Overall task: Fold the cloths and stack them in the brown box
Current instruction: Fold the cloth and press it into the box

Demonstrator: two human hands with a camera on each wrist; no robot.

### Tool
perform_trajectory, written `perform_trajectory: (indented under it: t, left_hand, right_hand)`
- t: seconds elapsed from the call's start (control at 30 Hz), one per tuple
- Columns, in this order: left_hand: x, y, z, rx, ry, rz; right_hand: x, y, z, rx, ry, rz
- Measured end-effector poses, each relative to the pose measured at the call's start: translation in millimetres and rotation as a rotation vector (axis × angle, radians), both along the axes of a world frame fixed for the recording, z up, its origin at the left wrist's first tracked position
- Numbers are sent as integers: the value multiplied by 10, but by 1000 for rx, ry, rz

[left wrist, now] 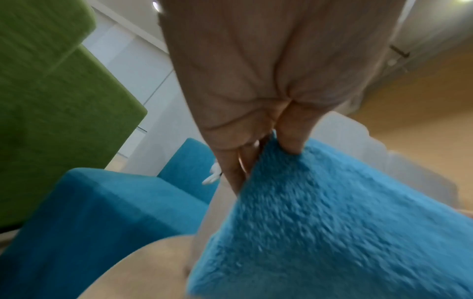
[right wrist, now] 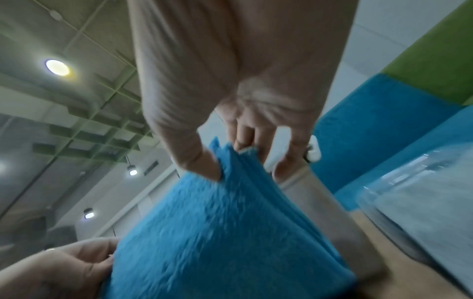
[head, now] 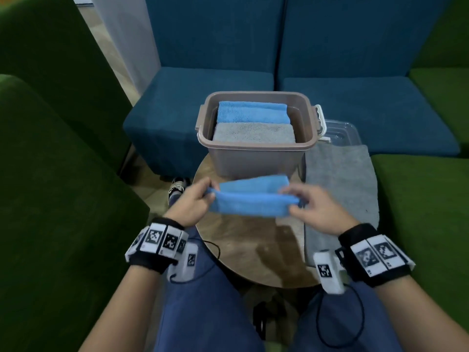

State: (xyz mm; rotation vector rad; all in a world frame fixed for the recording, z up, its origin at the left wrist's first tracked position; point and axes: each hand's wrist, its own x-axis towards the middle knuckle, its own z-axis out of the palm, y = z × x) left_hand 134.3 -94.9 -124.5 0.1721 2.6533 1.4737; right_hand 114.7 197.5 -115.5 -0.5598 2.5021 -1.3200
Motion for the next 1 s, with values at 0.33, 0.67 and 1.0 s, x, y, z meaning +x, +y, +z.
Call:
perform_trajectory:
  t: [0.33,0.67,1.0]
  left_hand:
    - [357,-44,-639,-165,-302,116]
    - [222,179,-765,-273,-326,379]
    - [177,257,-698,-465,-345,356]
  right_hand:
    - [277,-33,-708,61,-281,7]
    - [65,-502,-843,344,-125,-351]
    - [280,-1215,-710,547,250,170]
